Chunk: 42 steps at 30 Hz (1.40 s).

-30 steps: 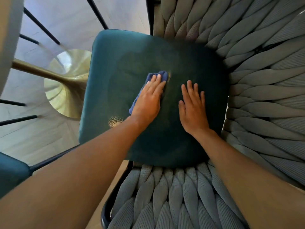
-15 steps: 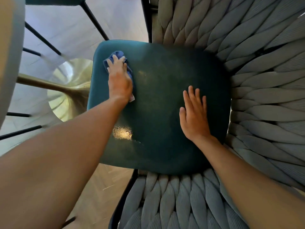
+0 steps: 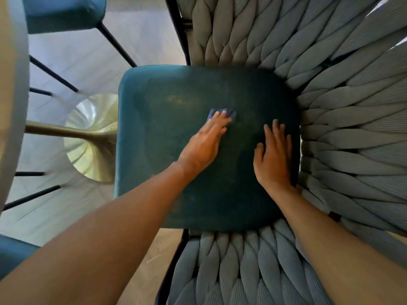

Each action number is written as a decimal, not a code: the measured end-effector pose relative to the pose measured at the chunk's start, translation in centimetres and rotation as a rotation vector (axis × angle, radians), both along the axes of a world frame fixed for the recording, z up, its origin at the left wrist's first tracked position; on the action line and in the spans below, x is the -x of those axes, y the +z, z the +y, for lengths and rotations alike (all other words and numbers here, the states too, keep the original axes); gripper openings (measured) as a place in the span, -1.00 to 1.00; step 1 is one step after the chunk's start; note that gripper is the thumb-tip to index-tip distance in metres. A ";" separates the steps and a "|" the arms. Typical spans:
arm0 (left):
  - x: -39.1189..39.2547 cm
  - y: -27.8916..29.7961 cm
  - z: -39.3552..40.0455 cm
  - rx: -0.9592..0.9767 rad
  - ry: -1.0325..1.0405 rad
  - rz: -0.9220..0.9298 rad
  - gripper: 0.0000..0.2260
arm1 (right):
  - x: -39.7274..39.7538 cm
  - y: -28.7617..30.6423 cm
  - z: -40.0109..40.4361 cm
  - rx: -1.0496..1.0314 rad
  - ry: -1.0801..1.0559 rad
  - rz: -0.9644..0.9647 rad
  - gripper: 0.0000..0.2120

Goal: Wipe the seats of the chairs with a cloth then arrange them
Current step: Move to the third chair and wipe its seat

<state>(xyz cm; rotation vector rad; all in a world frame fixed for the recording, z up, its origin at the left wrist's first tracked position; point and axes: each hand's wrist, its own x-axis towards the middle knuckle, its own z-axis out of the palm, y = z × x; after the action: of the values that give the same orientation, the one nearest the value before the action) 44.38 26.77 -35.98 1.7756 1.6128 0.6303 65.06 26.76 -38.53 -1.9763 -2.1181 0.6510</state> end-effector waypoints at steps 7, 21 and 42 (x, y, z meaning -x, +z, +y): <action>-0.7 1.3 7.8 0.028 0.491 -0.094 -0.64 | -1.3 -0.6 0.2 -0.042 0.018 0.103 -0.52; -10.7 -0.9 -0.7 0.039 -0.324 0.152 -0.48 | -3.6 3.4 2.5 -0.070 -0.524 0.520 -0.58; 5.0 1.8 -11.1 0.052 0.276 0.203 -0.67 | 4.3 0.5 -8.3 0.049 0.056 -0.107 -0.32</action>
<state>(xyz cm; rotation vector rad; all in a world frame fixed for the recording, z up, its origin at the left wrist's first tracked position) 39.43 15.71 -34.16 1.6357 2.0175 0.5384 60.79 18.47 -37.99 -2.0272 -2.2473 0.6262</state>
